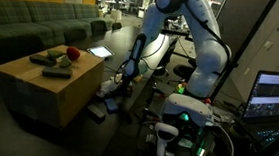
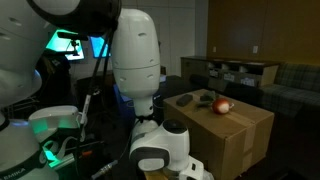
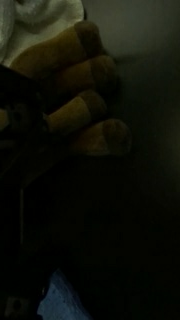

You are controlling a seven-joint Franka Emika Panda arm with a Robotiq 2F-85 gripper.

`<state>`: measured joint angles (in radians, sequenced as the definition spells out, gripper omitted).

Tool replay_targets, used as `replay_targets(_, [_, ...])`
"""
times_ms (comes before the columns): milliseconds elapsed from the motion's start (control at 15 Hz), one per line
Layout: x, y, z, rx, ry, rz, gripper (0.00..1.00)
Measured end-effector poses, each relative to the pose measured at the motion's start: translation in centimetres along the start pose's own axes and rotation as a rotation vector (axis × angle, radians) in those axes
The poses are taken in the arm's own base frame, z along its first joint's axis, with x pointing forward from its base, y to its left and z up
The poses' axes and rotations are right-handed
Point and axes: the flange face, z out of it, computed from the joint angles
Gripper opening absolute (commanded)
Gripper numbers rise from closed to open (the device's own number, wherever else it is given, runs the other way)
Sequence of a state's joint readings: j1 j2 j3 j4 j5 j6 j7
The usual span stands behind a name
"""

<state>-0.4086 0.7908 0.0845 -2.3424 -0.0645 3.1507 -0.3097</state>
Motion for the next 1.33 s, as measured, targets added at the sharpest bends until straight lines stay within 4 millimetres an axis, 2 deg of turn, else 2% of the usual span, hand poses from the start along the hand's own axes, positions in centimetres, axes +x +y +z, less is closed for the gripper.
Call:
replay_targets(733, [1.0,2.5,-2.3,-0.039,0.042,-0.011,1.00])
replay_targets(933, [1.2,3.0,-2.0,-0.037,0.044,-0.016,1.00])
replay_targets(1333, [1.3,5.3,0.2,-0.011,0.038,-0.026,1.00])
